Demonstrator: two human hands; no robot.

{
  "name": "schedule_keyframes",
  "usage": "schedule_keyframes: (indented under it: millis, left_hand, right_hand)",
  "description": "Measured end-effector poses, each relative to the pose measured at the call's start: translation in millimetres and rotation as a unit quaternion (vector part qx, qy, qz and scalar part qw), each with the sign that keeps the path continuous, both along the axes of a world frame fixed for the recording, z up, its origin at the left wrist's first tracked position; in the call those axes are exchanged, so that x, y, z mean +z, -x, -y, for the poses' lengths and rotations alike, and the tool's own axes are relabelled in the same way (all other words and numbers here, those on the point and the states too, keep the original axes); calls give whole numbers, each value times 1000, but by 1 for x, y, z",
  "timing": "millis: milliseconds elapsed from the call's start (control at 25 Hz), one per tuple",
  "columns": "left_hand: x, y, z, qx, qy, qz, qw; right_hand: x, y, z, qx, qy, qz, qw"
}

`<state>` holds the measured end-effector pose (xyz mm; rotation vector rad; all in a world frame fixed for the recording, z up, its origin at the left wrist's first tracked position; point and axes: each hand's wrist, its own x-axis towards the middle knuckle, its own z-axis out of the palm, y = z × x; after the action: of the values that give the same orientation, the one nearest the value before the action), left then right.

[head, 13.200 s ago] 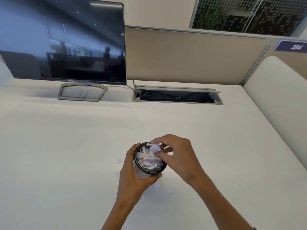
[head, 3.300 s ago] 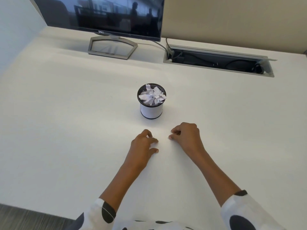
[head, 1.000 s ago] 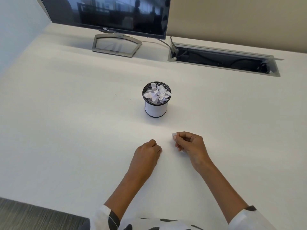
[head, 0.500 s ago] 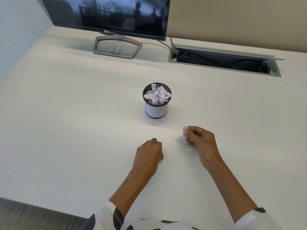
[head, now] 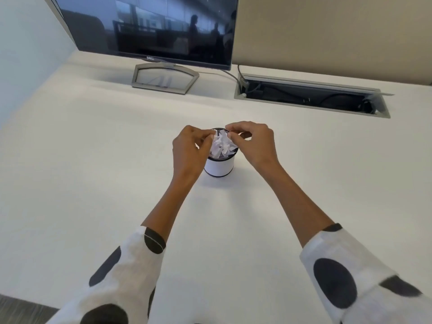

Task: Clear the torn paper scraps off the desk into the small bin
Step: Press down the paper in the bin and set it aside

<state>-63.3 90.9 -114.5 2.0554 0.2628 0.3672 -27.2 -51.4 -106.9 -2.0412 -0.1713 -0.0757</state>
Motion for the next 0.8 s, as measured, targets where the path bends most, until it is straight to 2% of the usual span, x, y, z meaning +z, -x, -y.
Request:
schedule_keyframes:
  millis: [160, 320, 480, 640, 800]
  left_hand:
    - [-23, 20, 3, -50, 58, 44, 996]
    - [-45, 21, 15, -77, 51, -8, 996]
    - [-51, 7, 16, -52, 113, -26, 992]
    - [-51, -5, -7, -37, 73, 22, 996]
    - [-46, -21, -51, 17, 7, 75, 997]
  right_hand:
    - [-3, 9, 28, -62, -55, -11, 996]
    - [-14, 46, 63, -135, -95, -36, 986]
    - [-32, 88, 97, -173, -111, -73, 976]
    - [-41, 120, 135, -208, -121, -84, 967]
    - [-44, 142, 169, -255, -137, -80, 954]
